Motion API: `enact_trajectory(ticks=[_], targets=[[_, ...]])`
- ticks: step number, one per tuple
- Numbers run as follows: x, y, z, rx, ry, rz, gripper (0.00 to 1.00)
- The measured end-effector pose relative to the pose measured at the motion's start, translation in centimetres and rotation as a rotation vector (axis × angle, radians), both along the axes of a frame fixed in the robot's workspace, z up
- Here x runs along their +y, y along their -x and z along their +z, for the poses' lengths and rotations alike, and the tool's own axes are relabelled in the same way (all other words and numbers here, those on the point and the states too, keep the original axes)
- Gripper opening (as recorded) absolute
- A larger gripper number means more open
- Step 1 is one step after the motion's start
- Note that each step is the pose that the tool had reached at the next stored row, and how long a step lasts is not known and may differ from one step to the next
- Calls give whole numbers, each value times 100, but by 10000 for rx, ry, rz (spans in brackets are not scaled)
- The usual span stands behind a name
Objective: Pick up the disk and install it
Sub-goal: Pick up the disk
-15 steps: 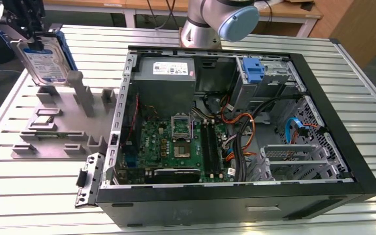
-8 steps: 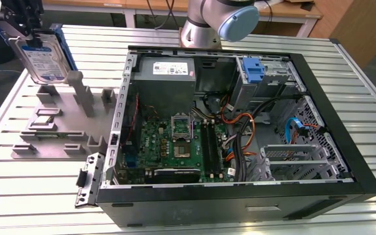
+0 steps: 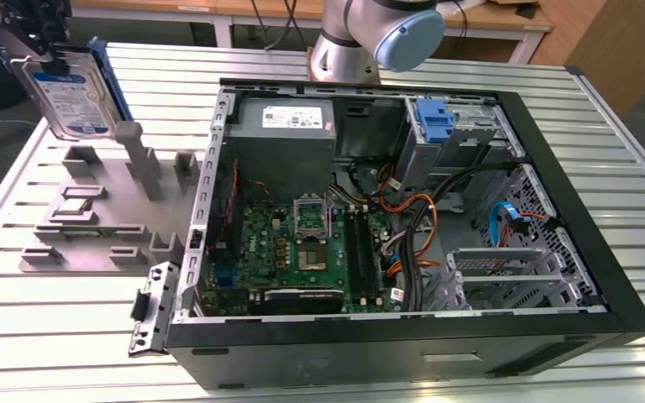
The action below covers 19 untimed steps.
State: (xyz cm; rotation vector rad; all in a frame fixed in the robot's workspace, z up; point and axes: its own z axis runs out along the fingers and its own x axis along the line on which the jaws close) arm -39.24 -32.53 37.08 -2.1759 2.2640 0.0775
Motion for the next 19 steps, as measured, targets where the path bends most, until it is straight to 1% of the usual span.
enact_trajectory(ticks=[12, 19], targets=[[0, 0, 91, -1, 0, 0, 35], [0, 0, 161, -1, 0, 0, 35]])
